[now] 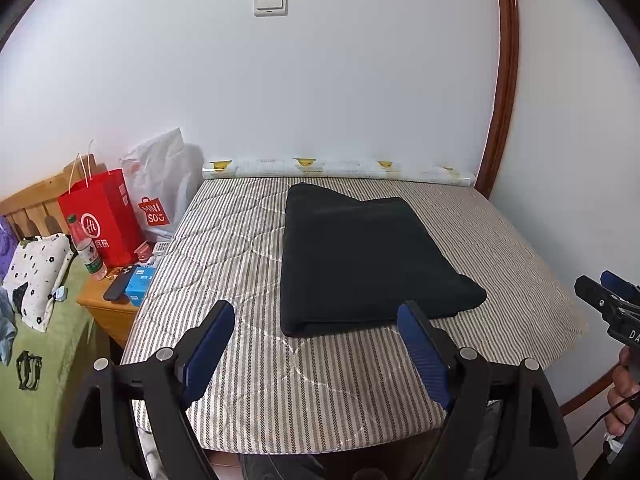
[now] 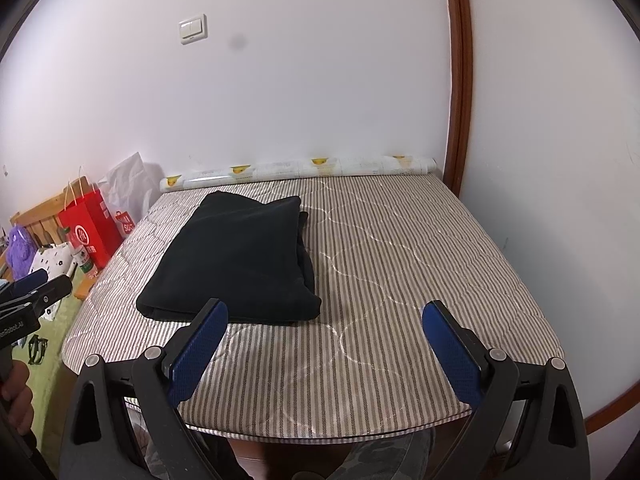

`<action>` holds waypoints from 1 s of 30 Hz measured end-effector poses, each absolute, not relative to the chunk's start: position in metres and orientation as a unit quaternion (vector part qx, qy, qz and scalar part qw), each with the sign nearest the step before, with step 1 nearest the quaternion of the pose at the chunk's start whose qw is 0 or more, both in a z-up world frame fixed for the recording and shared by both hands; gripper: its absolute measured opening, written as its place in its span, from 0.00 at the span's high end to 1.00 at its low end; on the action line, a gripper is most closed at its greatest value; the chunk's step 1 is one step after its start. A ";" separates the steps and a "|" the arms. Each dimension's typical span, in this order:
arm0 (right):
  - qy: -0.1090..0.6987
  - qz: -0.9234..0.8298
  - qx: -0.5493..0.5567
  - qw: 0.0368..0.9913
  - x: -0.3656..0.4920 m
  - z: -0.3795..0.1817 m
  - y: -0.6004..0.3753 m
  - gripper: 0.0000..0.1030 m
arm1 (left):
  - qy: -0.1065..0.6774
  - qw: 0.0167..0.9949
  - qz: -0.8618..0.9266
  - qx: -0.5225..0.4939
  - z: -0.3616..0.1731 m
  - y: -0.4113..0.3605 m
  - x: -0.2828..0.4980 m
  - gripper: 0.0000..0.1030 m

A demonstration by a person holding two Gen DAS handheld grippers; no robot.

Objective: Fold small clothes

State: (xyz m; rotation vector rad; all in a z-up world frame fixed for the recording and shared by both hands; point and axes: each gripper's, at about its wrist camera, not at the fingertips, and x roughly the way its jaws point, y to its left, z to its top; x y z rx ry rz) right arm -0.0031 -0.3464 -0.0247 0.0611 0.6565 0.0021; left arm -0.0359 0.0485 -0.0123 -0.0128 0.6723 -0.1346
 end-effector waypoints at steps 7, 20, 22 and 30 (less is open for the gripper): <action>0.320 0.001 0.027 0.947 -0.005 -0.023 -0.345 0.06 | 0.330 0.942 -0.064 -0.008 -0.012 0.048 -0.036 0.19; 0.318 0.002 0.025 0.948 -0.007 -0.022 -0.344 0.06 | 0.329 0.942 -0.066 -0.010 -0.011 0.048 -0.037 0.19; 0.318 0.002 0.024 0.948 -0.007 -0.021 -0.344 0.06 | 0.329 0.942 -0.066 -0.010 -0.011 0.048 -0.037 0.19; 0.318 0.002 0.024 0.948 -0.007 -0.021 -0.342 0.06 | 0.329 0.942 -0.064 -0.012 -0.009 0.047 -0.036 0.19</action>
